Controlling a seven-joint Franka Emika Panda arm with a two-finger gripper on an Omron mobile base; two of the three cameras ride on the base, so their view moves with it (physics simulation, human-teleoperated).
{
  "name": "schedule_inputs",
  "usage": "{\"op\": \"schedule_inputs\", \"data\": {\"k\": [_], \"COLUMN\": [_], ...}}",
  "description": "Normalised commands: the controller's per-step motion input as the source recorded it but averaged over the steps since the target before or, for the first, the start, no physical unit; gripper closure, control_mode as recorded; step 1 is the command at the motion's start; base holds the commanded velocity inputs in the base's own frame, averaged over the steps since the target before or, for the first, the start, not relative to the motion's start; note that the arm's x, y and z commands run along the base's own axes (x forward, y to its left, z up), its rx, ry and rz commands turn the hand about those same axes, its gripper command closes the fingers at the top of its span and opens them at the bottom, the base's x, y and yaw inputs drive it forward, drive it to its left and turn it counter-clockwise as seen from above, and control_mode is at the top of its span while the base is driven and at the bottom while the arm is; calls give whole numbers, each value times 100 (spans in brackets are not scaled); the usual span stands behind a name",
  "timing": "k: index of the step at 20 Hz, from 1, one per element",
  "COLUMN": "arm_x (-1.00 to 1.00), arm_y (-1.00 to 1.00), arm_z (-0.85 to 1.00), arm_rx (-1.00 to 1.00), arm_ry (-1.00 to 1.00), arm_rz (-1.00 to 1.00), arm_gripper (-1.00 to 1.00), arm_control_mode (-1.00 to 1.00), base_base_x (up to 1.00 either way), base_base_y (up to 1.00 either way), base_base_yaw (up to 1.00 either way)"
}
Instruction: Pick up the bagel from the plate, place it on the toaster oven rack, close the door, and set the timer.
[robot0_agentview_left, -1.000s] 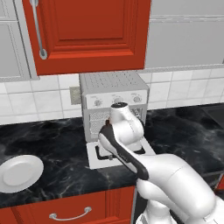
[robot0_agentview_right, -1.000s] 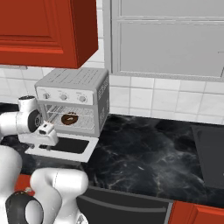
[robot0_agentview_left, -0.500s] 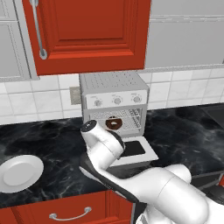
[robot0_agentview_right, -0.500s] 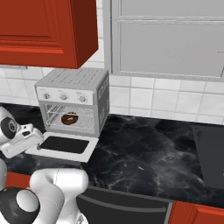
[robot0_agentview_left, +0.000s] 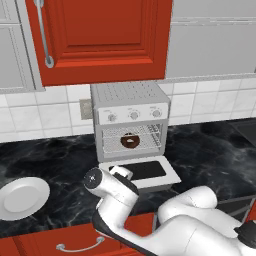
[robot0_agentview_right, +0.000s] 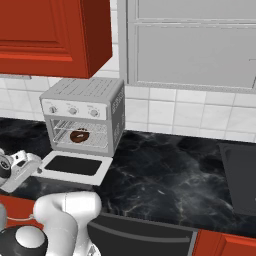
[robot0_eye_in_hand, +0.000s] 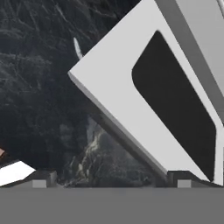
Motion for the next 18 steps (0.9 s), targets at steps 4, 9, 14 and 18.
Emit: {"op": "schedule_inputs", "data": {"k": [4,9,14,18], "arm_x": [23,44,51,44], "arm_y": [14,23,19,8], "arm_z": [-29,-14,-6,0], "arm_rx": [-2,-3,-4,-5], "arm_ry": [-17,-8,-3,-3], "arm_rz": [4,0,0,0], "arm_gripper": [-100,-100,-100,-100], "arm_control_mode": [-100,-100,-100,-100], "base_base_x": [0,0,0,0], "base_base_y": [0,0,0,0], "base_base_yaw": [0,0,0,0]}}
